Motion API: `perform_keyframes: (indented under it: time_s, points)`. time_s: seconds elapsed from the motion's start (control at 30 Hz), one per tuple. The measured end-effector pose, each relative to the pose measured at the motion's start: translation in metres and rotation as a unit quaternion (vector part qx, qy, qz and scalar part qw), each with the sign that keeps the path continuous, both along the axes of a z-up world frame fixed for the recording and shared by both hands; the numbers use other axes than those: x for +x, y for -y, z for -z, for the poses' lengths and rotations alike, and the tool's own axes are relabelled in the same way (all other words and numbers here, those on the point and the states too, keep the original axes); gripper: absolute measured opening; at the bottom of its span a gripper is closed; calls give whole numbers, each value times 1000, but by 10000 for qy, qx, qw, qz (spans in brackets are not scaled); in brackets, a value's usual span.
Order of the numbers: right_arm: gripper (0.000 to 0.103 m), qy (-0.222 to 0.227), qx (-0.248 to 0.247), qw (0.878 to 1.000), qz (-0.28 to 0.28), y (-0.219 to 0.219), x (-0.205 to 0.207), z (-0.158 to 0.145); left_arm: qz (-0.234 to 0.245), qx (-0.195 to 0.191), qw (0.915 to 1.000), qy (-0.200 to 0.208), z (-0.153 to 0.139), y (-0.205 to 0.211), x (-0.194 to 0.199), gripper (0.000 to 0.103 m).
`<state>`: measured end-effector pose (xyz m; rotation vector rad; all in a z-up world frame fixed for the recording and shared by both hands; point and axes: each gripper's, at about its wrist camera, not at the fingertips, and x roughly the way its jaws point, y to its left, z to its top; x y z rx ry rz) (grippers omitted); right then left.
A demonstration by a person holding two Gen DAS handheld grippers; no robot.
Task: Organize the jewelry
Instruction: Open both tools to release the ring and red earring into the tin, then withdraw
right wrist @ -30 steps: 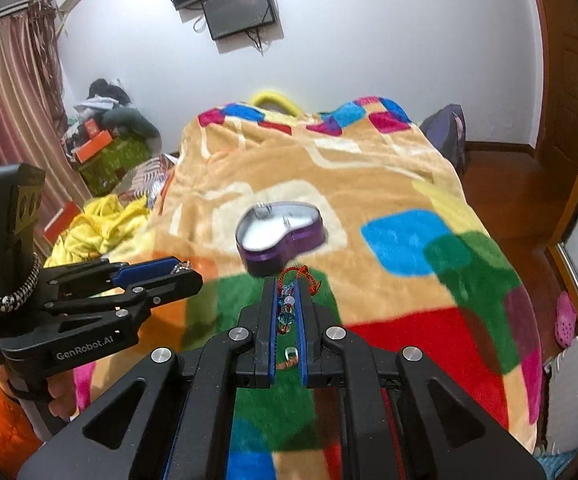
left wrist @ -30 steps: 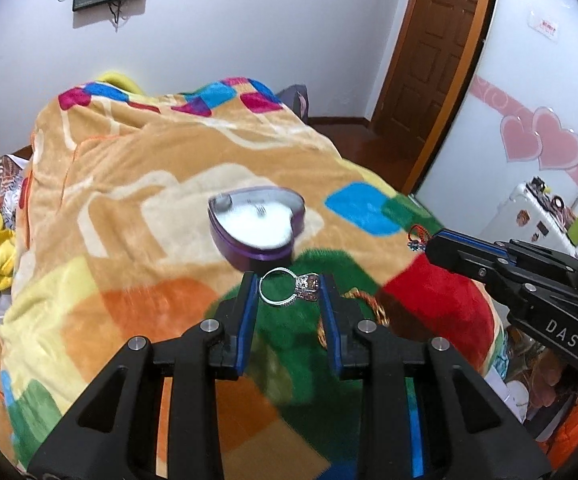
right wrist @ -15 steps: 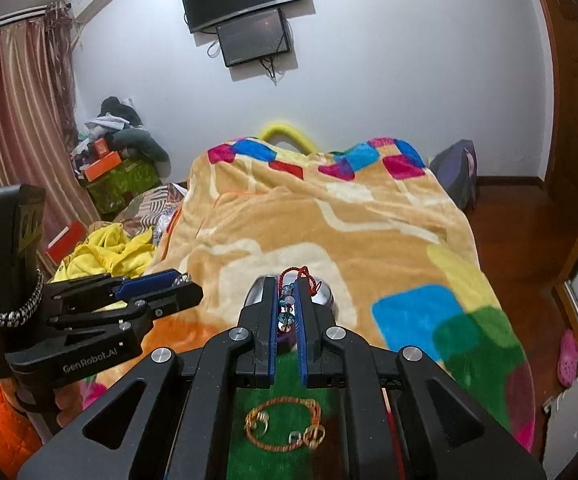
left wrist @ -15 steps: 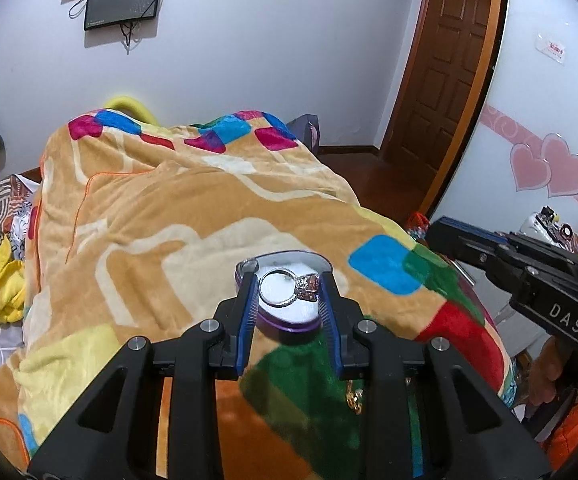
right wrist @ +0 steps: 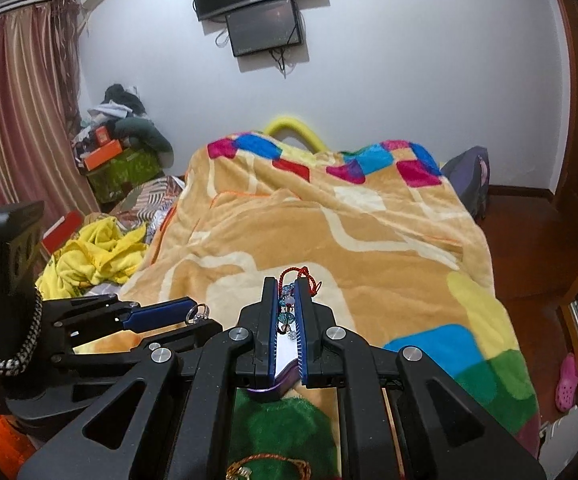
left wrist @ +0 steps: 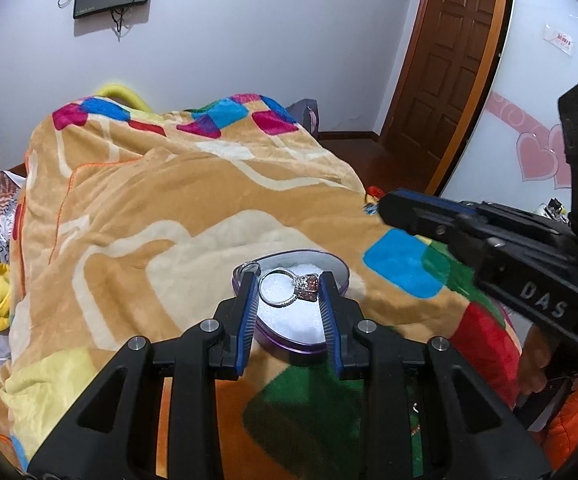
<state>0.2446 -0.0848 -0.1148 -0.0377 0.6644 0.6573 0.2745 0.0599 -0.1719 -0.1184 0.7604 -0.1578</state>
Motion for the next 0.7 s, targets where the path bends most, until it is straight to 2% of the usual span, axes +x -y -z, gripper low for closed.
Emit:
perform_keyframes:
  time_s: [0.4, 0.7]
  points:
    - [7, -767, -227, 9966, -196, -5, 37, 33, 164, -100, 9991, -373, 28, 1, 20, 30]
    - [7, -917, -500, 9939, -361, -10, 50, 43, 273, -118, 9984, -481, 33, 0, 28, 30]
